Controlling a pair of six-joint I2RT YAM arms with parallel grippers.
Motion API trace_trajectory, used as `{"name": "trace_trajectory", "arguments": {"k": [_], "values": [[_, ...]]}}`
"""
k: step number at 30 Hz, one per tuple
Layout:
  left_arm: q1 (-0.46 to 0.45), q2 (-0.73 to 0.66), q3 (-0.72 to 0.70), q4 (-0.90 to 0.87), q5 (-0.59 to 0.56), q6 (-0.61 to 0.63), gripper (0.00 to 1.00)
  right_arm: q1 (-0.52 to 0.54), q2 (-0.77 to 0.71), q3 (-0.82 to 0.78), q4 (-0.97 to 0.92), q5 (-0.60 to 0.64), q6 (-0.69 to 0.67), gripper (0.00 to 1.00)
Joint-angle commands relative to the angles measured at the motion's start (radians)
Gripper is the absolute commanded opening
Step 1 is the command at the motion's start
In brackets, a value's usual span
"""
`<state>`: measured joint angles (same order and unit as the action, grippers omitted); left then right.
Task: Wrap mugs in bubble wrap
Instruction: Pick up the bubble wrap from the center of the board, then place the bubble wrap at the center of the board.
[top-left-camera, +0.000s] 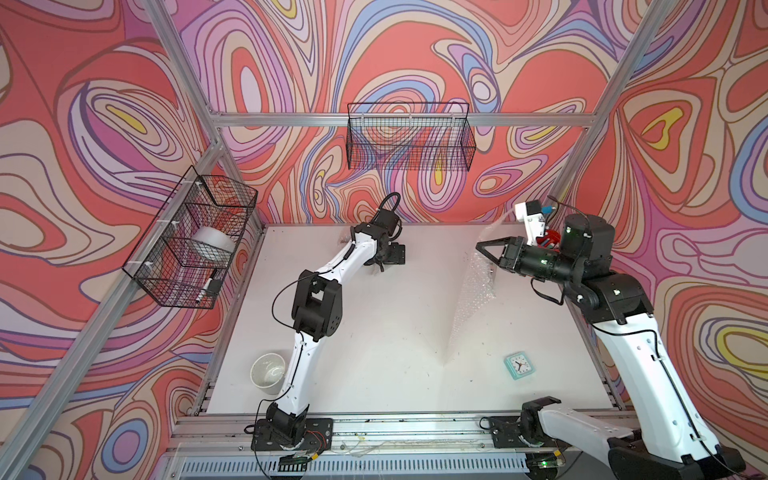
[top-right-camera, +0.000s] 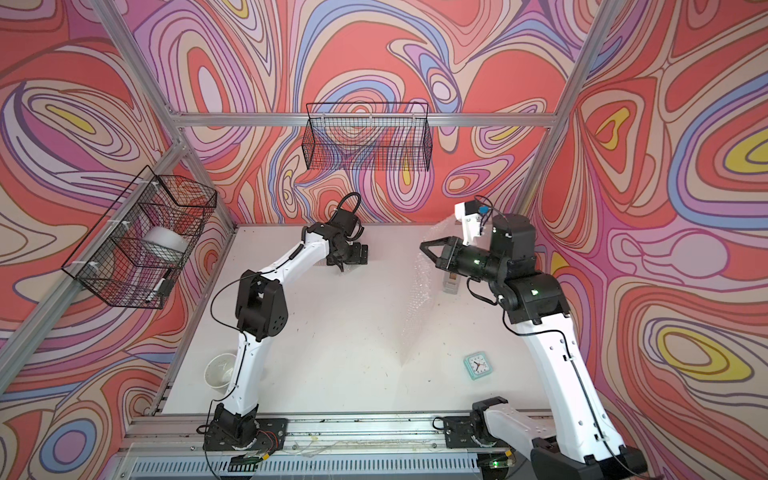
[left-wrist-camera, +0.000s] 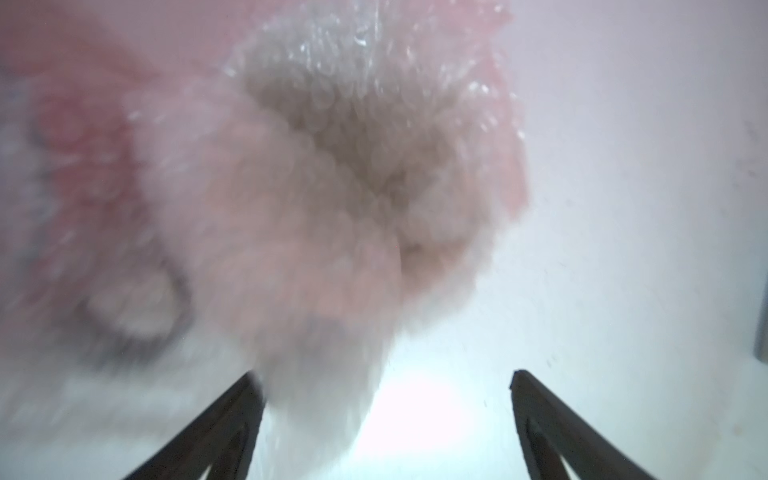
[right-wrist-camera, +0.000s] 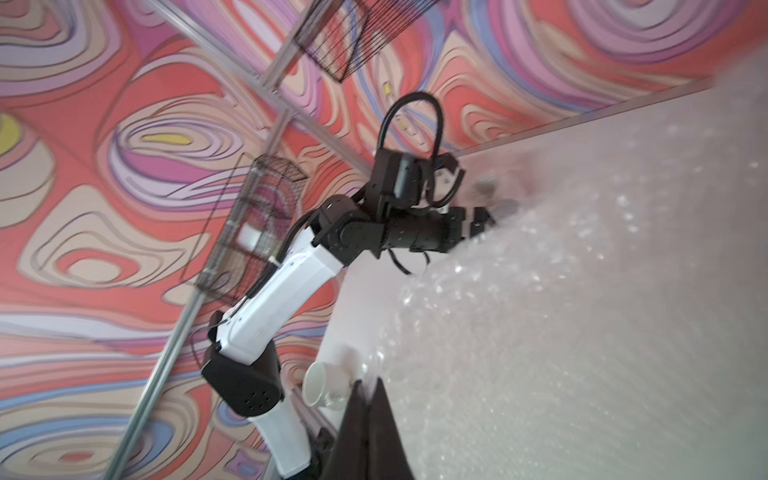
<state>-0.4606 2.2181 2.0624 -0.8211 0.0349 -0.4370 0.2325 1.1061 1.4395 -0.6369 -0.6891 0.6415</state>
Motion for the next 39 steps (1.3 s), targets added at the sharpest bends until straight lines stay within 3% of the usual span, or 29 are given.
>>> {"name": "trace_trajectory", "arguments": {"k": [1, 8, 12, 17, 23, 27, 30, 33, 39], "values": [[0.005, -0.247, -0.081, 0.068, 0.033, -0.021, 0.97, 0.042, -0.043, -0.061, 0.321, -0.190, 0.163, 0.00], [0.064, -0.563, -0.277, 0.056, -0.028, -0.009, 0.99, 0.042, -0.151, -0.265, 0.484, -0.172, 0.274, 0.00], [0.079, -0.674, -0.375, 0.026, -0.091, 0.012, 0.99, 0.042, -0.146, -0.308, 0.118, -0.026, 0.102, 0.00], [0.082, -0.741, -0.477, 0.003, -0.112, 0.011, 0.99, 0.042, -0.076, -0.324, -0.373, 0.252, -0.071, 0.00], [0.083, -0.765, -0.542, 0.011, -0.104, -0.014, 0.99, 0.044, -0.042, -0.316, -0.545, 0.418, -0.112, 0.00], [0.082, -0.760, -0.565, 0.024, -0.097, -0.036, 0.99, 0.046, -0.041, -0.257, -0.652, 0.601, -0.122, 0.00], [0.083, -0.753, -0.576, 0.029, -0.075, -0.057, 0.99, 0.047, -0.030, -0.310, -0.580, 0.544, -0.119, 0.00], [0.083, -0.761, -0.593, 0.030, -0.066, -0.072, 0.99, 0.053, -0.044, -0.435, -0.368, 0.413, -0.071, 0.00], [0.091, -0.789, -0.638, 0.012, -0.062, -0.086, 1.00, 0.065, -0.064, -0.670, 0.110, 0.272, 0.070, 0.00]]}}
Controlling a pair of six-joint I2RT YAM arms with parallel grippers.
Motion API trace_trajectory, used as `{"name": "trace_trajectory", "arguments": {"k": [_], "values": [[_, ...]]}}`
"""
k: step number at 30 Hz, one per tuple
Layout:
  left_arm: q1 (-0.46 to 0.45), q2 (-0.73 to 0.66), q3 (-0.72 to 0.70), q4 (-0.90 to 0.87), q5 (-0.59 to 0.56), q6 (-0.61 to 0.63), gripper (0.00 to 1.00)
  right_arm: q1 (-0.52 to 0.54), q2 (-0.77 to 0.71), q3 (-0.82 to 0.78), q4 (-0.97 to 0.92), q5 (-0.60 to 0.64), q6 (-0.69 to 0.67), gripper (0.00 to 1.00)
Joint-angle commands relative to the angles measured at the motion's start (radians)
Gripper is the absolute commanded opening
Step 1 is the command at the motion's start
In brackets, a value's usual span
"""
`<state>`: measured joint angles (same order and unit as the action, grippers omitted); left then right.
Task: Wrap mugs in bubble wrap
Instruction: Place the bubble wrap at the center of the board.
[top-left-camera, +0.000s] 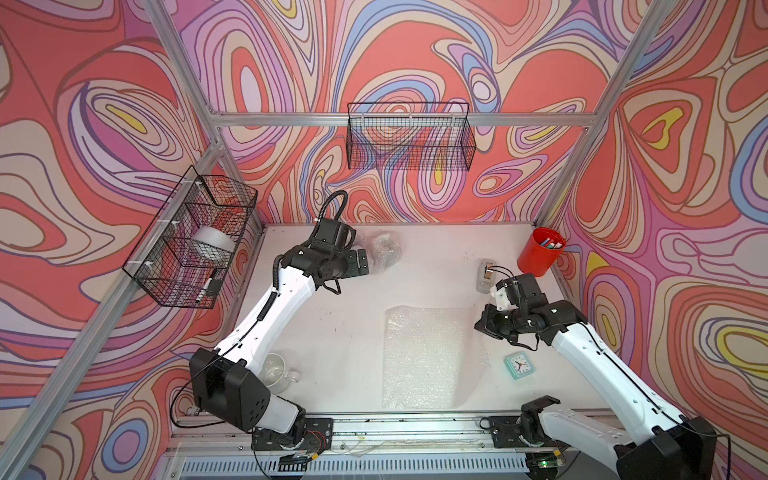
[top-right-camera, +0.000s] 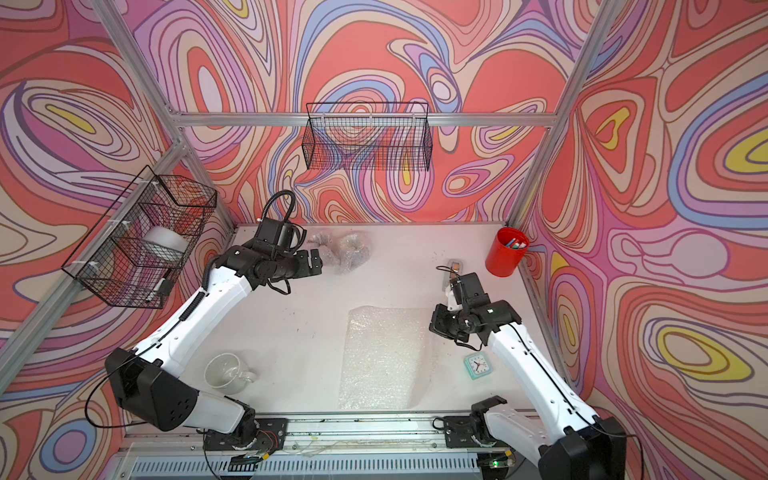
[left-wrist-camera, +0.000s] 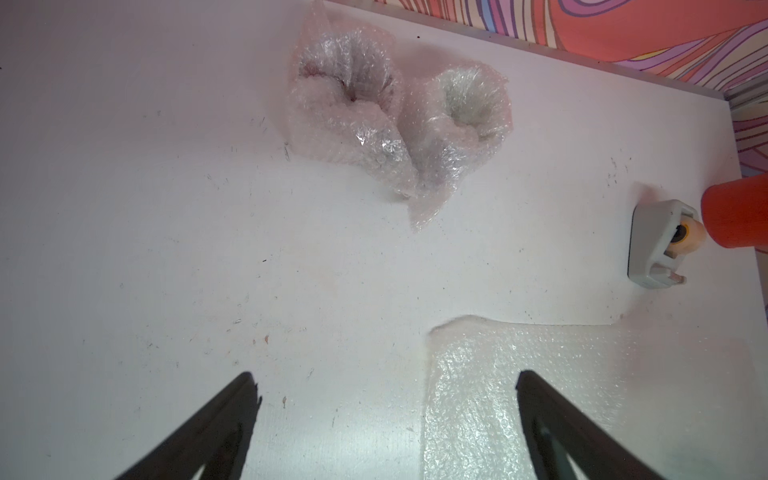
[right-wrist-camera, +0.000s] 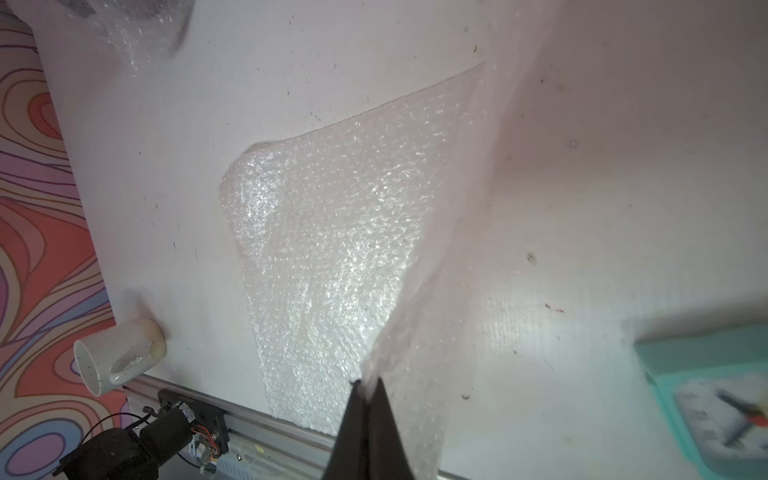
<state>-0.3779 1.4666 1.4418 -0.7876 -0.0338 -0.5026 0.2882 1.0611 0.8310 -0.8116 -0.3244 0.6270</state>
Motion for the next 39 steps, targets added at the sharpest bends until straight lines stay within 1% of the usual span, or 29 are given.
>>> {"name": "trace_trajectory", "arguments": {"k": [1, 3, 4, 6, 7, 8, 9, 10, 12, 14, 16, 19, 22, 26, 30, 32, 36, 39], "values": [[0.008, -0.043, -0.024, -0.025, 0.008, -0.022, 1.00, 0.021, -0.021, -0.092, 0.354, -0.109, 0.106, 0.00], [0.010, -0.057, -0.040, -0.023, 0.007, -0.024, 1.00, 0.040, -0.019, -0.137, 0.459, -0.133, 0.131, 0.00], [0.013, -0.062, -0.048, -0.018, 0.019, -0.028, 1.00, 0.041, -0.013, -0.155, 0.512, -0.164, 0.145, 0.00], [0.014, -0.068, -0.070, 0.002, 0.087, -0.030, 0.99, 0.045, -0.004, -0.179, 0.616, -0.231, 0.188, 0.00], [0.014, -0.068, -0.093, 0.022, 0.145, -0.042, 0.96, 0.050, -0.004, -0.175, 0.641, -0.242, 0.197, 0.00], [0.008, -0.069, -0.122, 0.046, 0.192, -0.059, 0.88, 0.056, -0.006, -0.155, 0.621, -0.222, 0.187, 0.00], [-0.008, -0.068, -0.161, 0.072, 0.231, -0.081, 0.79, 0.061, -0.009, -0.118, 0.535, -0.164, 0.157, 0.00], [-0.042, -0.064, -0.191, 0.079, 0.233, -0.093, 0.75, 0.063, -0.006, -0.080, 0.433, -0.100, 0.120, 0.00], [-0.125, -0.044, -0.239, 0.061, 0.176, -0.111, 0.75, 0.063, 0.002, -0.029, 0.282, -0.006, 0.055, 0.00], [-0.193, -0.019, -0.300, 0.068, 0.158, -0.157, 0.75, 0.063, -0.002, -0.027, 0.225, 0.026, 0.022, 0.00], [-0.236, -0.002, -0.377, 0.120, 0.170, -0.214, 0.71, 0.063, -0.020, -0.046, 0.219, 0.028, 0.022, 0.00], [-0.262, 0.006, -0.442, 0.180, 0.176, -0.261, 0.65, 0.063, -0.027, -0.055, 0.214, 0.022, 0.028, 0.00], [-0.278, 0.022, -0.471, 0.207, 0.166, -0.292, 0.60, 0.062, -0.032, -0.059, 0.217, 0.025, 0.029, 0.00], [-0.291, 0.072, -0.491, 0.241, 0.161, -0.310, 0.59, 0.063, -0.032, -0.057, 0.214, 0.028, 0.026, 0.00], [-0.308, 0.126, -0.506, 0.295, 0.164, -0.336, 0.54, 0.063, -0.033, -0.062, 0.213, 0.027, 0.029, 0.00], [-0.313, 0.153, -0.506, 0.312, 0.166, -0.345, 0.53, 0.063, -0.038, -0.063, 0.215, 0.028, 0.030, 0.00], [-0.323, 0.193, -0.507, 0.318, 0.148, -0.357, 0.51, 0.063, -0.045, -0.066, 0.210, 0.028, 0.031, 0.00], [-0.327, 0.221, -0.507, 0.317, 0.139, -0.360, 0.48, 0.063, -0.045, -0.068, 0.204, 0.030, 0.031, 0.00]]}}
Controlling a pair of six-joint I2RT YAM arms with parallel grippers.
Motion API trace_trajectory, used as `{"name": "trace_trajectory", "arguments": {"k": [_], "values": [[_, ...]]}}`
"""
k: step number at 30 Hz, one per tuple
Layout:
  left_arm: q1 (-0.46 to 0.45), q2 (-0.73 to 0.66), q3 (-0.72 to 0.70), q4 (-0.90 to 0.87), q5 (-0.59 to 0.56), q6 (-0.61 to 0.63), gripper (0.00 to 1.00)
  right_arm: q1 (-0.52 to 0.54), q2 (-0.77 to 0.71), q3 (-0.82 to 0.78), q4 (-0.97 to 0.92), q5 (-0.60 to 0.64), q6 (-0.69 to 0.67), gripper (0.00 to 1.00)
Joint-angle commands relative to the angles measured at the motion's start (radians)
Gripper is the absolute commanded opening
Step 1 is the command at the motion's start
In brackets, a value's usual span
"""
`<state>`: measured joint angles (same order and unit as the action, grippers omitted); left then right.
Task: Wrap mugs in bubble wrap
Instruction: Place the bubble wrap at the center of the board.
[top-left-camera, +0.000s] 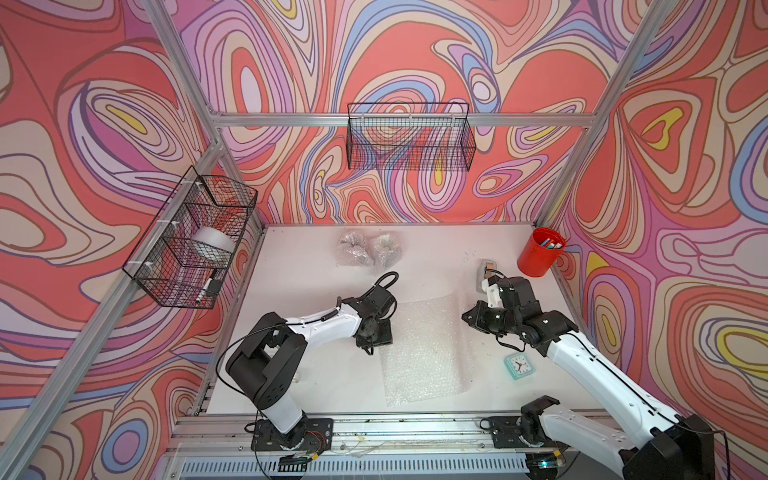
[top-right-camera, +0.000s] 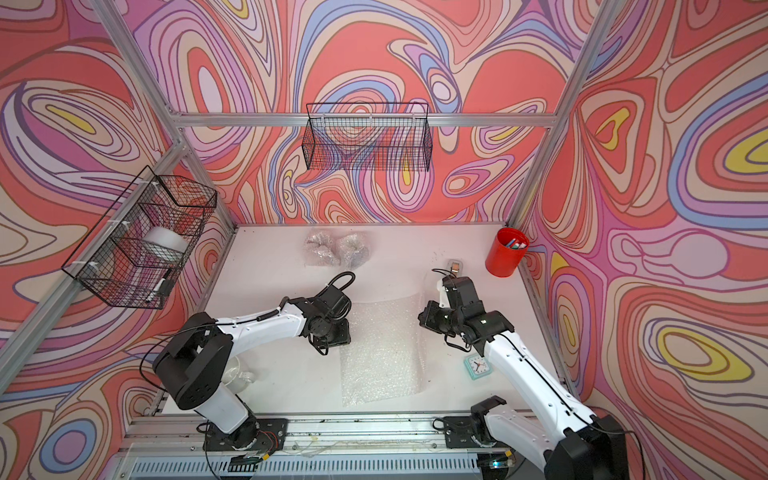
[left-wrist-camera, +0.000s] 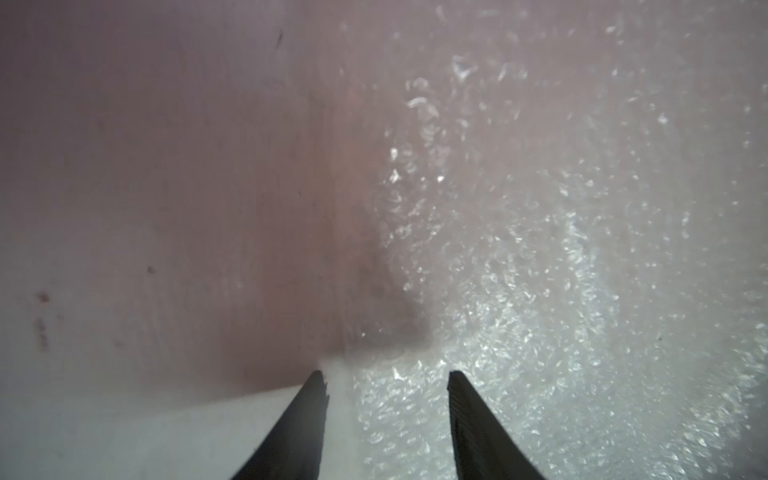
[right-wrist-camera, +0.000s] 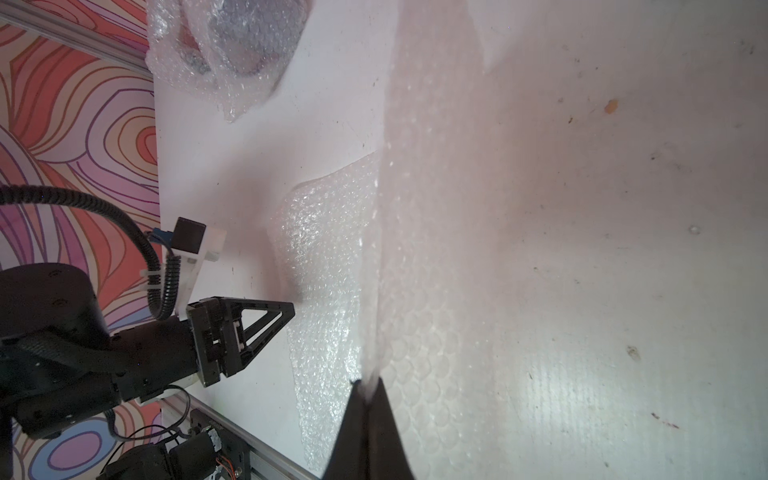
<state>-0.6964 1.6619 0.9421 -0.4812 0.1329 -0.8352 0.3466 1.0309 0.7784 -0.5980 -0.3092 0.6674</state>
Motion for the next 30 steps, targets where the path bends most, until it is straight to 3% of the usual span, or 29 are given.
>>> {"name": "trace_trajectory", "arguments": {"k": [1, 5, 13, 23, 30], "values": [[-0.009, 0.035, -0.008, 0.010, -0.031, -0.028, 0.48, 0.005, -0.017, -0.016, -0.009, 0.015, -0.009, 0.00], [-0.009, 0.061, -0.006, -0.015, -0.066, -0.037, 0.38, 0.004, -0.017, -0.028, -0.011, 0.015, -0.007, 0.00], [0.044, 0.074, 0.041, -0.122, -0.166, -0.015, 0.02, 0.005, 0.014, -0.061, -0.005, 0.012, -0.031, 0.00], [0.242, 0.038, 0.097, -0.201, -0.220, 0.154, 0.00, 0.006, 0.162, -0.057, 0.101, -0.020, -0.064, 0.00], [0.312, 0.036, 0.137, -0.237, -0.230, 0.231, 0.00, 0.018, 0.214, -0.073, 0.080, 0.004, -0.056, 0.00]]}}
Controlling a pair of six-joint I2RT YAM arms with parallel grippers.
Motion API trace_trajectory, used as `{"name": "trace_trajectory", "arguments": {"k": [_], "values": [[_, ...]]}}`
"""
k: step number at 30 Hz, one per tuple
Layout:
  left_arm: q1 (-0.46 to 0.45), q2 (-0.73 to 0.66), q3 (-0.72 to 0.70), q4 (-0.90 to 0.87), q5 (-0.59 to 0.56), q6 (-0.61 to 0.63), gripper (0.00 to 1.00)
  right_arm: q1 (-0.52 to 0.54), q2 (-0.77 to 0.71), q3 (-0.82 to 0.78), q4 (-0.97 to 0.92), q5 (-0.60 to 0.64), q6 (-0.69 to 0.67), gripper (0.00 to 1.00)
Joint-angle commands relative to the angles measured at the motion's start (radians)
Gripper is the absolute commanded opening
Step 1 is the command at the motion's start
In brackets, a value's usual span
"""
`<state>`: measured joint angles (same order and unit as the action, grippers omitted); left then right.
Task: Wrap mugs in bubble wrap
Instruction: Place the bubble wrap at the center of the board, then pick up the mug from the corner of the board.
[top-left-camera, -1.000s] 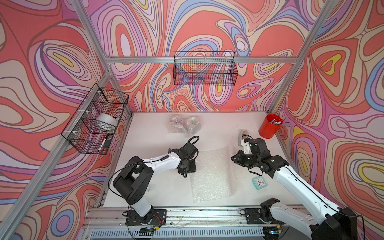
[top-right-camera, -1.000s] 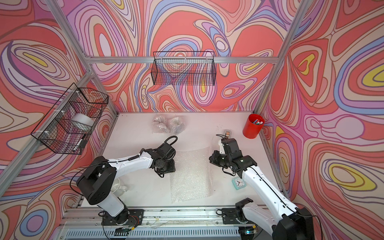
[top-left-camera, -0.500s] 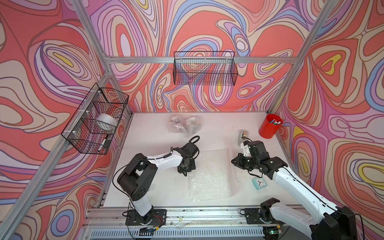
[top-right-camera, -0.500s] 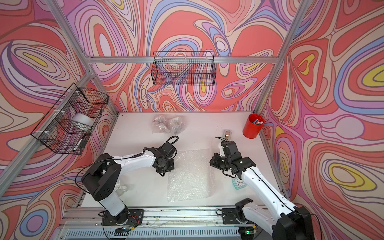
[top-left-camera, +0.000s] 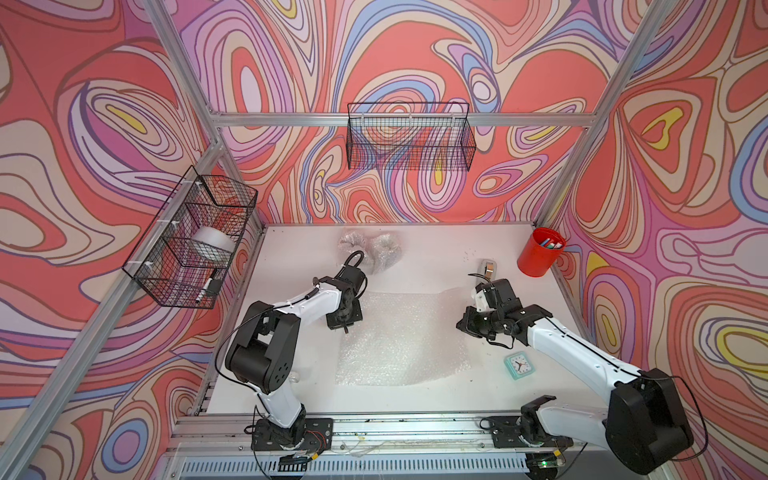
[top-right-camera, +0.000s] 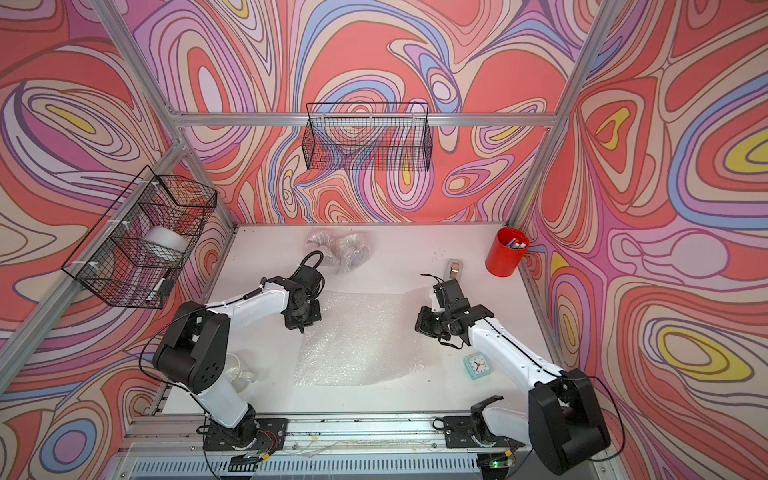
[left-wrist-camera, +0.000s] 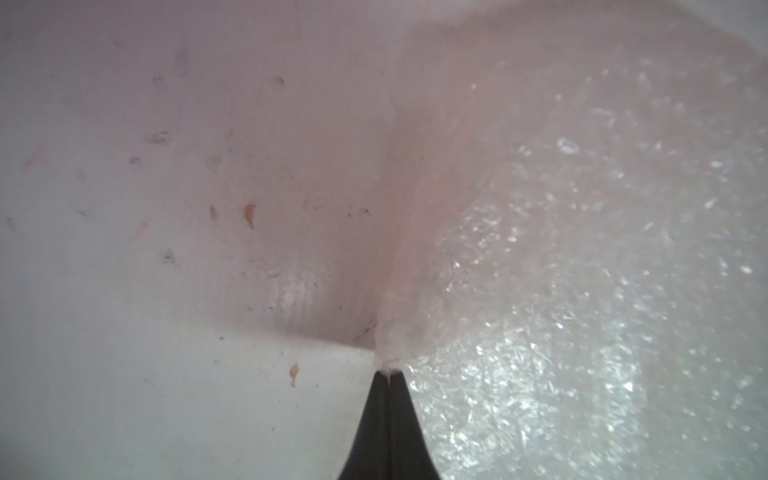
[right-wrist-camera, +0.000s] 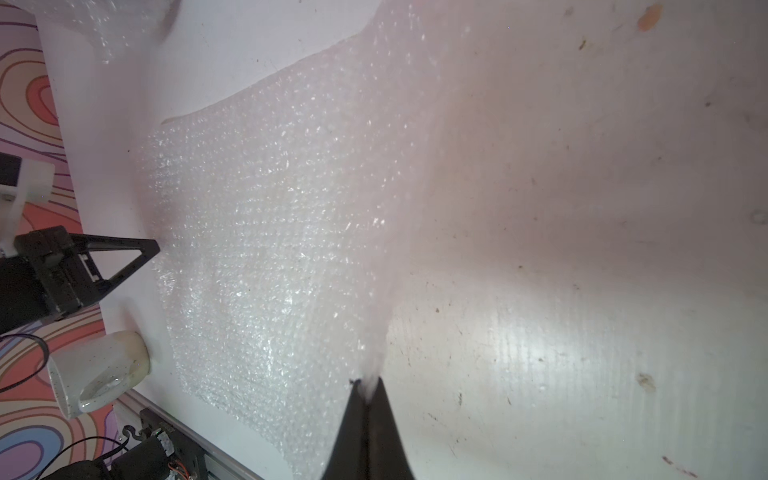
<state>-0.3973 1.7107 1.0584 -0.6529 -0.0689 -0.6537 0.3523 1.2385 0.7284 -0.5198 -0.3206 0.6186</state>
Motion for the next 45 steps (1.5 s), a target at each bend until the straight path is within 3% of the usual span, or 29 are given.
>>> {"name": "trace_trajectory", "arguments": {"k": [1, 4, 8, 9, 13, 17, 19, 22, 26, 27, 29, 31, 34, 36, 40, 45], "values": [[0.014, -0.016, 0.020, -0.067, -0.028, 0.050, 0.00, 0.013, 0.010, -0.027, -0.010, 0.031, -0.008, 0.00], [0.016, -0.028, -0.001, -0.061, -0.027, 0.039, 0.00, 0.012, 0.035, -0.015, -0.045, 0.094, -0.020, 0.01], [0.030, -0.040, -0.023, -0.041, -0.009, 0.007, 0.04, 0.014, 0.078, 0.024, -0.039, 0.190, -0.023, 0.26], [0.032, -0.045, -0.024, -0.038, -0.007, 0.002, 0.08, 0.014, 0.088, 0.037, -0.037, 0.217, -0.021, 0.31], [0.042, -0.096, -0.004, -0.056, 0.002, -0.018, 0.42, 0.032, 0.101, 0.097, -0.019, 0.337, -0.026, 0.48], [0.060, -0.205, 0.049, -0.121, -0.021, -0.012, 0.64, 0.177, 0.042, 0.136, 0.030, 0.512, -0.050, 0.55], [0.081, -0.270, 0.088, -0.154, -0.011, 0.005, 0.70, 0.299, 0.046, 0.133, 0.140, 0.515, -0.085, 0.58], [0.121, -0.352, 0.143, -0.193, 0.017, 0.044, 0.76, 0.419, 0.112, 0.159, 0.172, 0.589, -0.015, 0.61], [0.172, -0.418, 0.177, -0.235, 0.079, 0.096, 0.76, 0.444, 0.121, 0.161, 0.076, 0.722, 0.111, 0.63], [0.181, -0.432, 0.182, -0.245, 0.101, 0.103, 0.76, 0.444, 0.097, 0.137, 0.137, 0.679, 0.058, 0.62], [0.193, -0.467, 0.191, -0.250, 0.144, 0.110, 0.77, 0.443, 0.075, 0.072, 0.348, 0.468, -0.071, 0.61], [0.244, -0.511, 0.198, -0.234, 0.250, 0.103, 0.79, 0.496, 0.149, 0.097, 0.484, 0.279, -0.157, 0.63], [0.361, -0.546, 0.242, -0.248, 0.397, 0.095, 0.81, 0.646, 0.319, 0.204, 0.569, 0.196, -0.271, 0.69], [0.404, -0.534, 0.306, -0.298, 0.428, 0.117, 0.83, 0.693, 0.431, 0.261, 0.670, 0.112, -0.270, 0.70], [0.410, -0.483, 0.448, -0.419, 0.422, 0.152, 0.84, 0.766, 0.688, 0.459, 0.727, -0.017, -0.290, 0.71], [0.411, -0.503, 0.511, -0.456, 0.400, 0.160, 0.84, 0.807, 0.876, 0.675, 0.704, -0.121, -0.294, 0.73]]}}
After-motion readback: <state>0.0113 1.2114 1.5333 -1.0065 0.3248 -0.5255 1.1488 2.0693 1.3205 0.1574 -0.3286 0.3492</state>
